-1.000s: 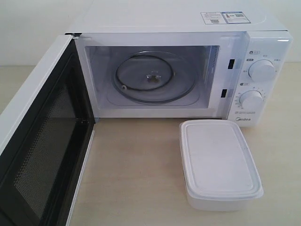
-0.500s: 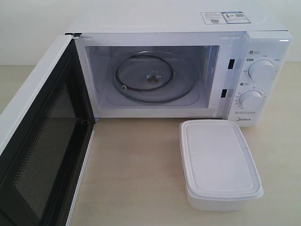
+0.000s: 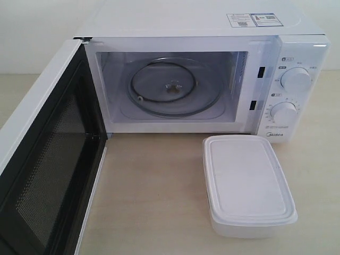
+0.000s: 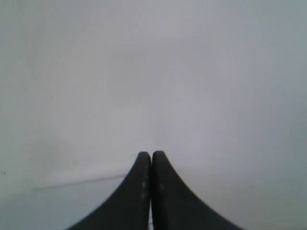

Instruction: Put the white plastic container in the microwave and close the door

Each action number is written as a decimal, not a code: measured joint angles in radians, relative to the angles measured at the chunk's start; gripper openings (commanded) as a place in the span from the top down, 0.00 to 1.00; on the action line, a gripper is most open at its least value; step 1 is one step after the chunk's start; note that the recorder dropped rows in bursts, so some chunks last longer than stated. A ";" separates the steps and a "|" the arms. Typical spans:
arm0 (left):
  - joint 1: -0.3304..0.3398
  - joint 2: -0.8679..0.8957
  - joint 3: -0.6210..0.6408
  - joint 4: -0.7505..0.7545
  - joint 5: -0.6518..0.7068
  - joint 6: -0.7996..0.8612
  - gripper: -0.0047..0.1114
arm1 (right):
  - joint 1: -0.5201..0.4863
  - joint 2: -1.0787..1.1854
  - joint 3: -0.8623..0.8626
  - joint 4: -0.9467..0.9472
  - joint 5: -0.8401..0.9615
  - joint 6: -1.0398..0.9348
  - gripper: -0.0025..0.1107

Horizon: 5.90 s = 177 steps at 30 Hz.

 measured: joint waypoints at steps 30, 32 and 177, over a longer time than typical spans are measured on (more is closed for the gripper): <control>0.000 0.000 0.000 0.000 0.000 0.000 0.92 | 0.000 0.563 -0.227 0.318 0.619 -0.193 0.98; 0.000 0.000 0.000 0.000 0.000 0.000 0.92 | 0.000 0.569 -0.227 0.340 0.619 -0.216 0.98; 0.000 0.000 0.000 0.000 0.000 0.000 0.92 | -0.268 1.686 -0.153 1.139 0.790 -1.307 0.62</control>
